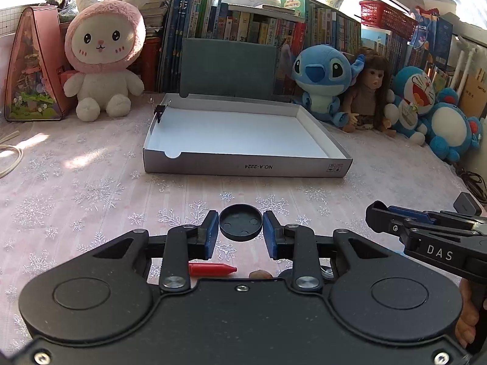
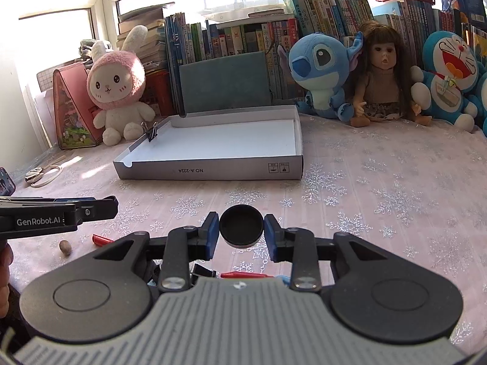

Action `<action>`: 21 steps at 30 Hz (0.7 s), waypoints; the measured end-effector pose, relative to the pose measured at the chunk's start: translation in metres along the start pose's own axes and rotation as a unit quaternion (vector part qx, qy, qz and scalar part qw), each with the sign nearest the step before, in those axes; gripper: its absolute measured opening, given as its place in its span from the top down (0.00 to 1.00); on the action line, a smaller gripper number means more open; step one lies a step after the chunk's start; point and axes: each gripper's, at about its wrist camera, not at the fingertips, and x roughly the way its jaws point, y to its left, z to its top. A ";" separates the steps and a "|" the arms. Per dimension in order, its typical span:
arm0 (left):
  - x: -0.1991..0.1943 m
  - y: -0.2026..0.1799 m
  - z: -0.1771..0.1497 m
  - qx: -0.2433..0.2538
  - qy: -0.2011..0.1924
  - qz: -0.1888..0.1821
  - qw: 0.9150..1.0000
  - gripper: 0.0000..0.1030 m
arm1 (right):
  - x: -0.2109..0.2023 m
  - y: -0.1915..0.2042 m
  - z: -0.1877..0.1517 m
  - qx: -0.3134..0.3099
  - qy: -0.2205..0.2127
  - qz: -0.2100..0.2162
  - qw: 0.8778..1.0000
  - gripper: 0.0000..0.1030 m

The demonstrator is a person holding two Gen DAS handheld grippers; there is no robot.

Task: Organize rigid objects
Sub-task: 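Carry the black cap in the left tool over the white tray while the right tool carries its cap there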

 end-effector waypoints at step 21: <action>0.051 0.011 0.086 -0.025 0.024 -0.042 0.999 0.71 | 0.063 -0.013 0.073 0.031 0.070 0.029 0.997 0.64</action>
